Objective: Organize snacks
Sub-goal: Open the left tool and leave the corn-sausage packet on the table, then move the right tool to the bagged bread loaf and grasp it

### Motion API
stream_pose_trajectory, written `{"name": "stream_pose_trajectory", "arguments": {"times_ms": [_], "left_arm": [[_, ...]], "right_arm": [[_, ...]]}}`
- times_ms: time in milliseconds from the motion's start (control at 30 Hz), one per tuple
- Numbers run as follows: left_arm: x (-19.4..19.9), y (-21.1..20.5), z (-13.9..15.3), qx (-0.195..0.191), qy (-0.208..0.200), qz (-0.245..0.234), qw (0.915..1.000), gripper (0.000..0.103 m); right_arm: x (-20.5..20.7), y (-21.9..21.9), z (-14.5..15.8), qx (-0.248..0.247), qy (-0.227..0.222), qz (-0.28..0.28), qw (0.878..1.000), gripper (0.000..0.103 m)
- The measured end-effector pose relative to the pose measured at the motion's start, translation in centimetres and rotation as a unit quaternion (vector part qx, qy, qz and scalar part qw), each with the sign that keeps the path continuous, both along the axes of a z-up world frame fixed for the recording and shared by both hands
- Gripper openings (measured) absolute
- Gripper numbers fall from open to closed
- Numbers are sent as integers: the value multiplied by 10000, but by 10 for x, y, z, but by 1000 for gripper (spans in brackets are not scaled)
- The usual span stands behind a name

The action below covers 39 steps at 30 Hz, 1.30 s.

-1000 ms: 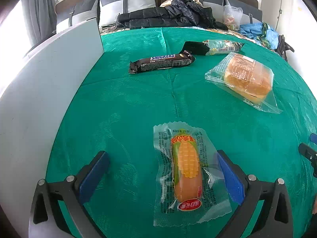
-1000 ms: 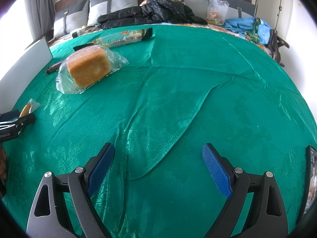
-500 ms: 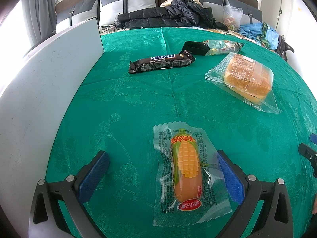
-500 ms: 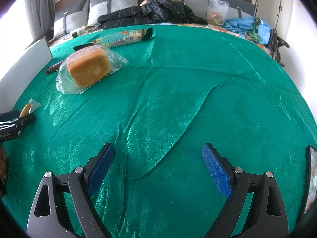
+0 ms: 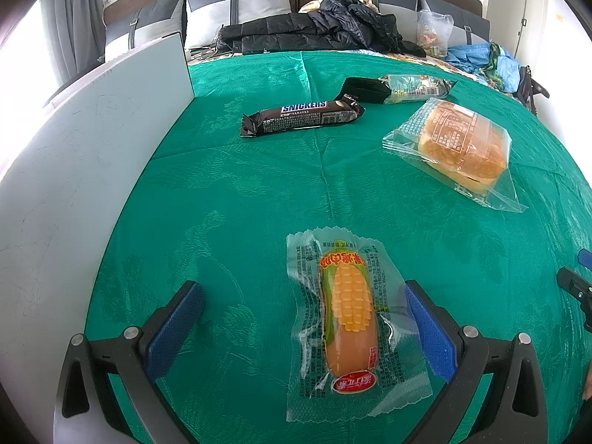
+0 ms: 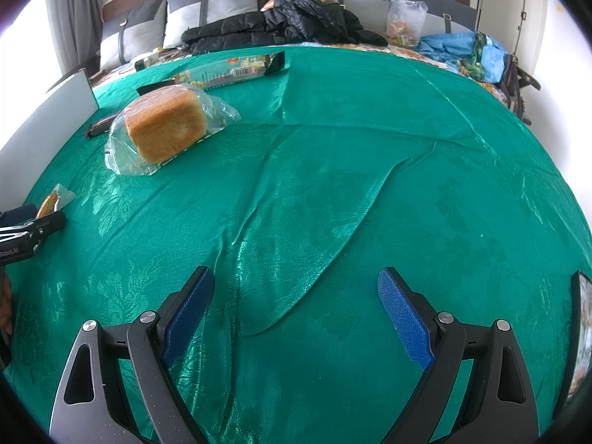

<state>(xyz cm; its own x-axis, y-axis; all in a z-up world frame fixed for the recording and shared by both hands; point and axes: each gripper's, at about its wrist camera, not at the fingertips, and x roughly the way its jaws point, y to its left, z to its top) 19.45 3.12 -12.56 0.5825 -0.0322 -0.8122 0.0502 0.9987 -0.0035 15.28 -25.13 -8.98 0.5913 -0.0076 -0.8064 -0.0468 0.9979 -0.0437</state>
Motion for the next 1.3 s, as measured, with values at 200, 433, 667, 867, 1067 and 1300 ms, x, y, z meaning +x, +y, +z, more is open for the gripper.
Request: {"name": "stream_pose_trajectory", "arguments": {"times_ms": [200,433,667,867,1067,1300], "left_arm": [[0,0,0,-3,0,0,10000,103],[0,0,0,-4,0,0,10000,103],[0,0,0,-5,0,0,10000,103],[0,0,0,-8,0,0,10000,103],[0,0,0,-9,0,0,10000,103],[0,1,0,-13,-1,1,10000,103]], "right_arm": [[0,0,0,-1,0,0,10000,92],[0,0,0,-2,1,-1,10000,92],[0,1,0,-6,2,-5,10000,92],[0,1,0,-5,5,-6,10000,92],[13,2,15,277,390,-348,9983,91],[90,56,77,1124,496,-878,9885,91]]}}
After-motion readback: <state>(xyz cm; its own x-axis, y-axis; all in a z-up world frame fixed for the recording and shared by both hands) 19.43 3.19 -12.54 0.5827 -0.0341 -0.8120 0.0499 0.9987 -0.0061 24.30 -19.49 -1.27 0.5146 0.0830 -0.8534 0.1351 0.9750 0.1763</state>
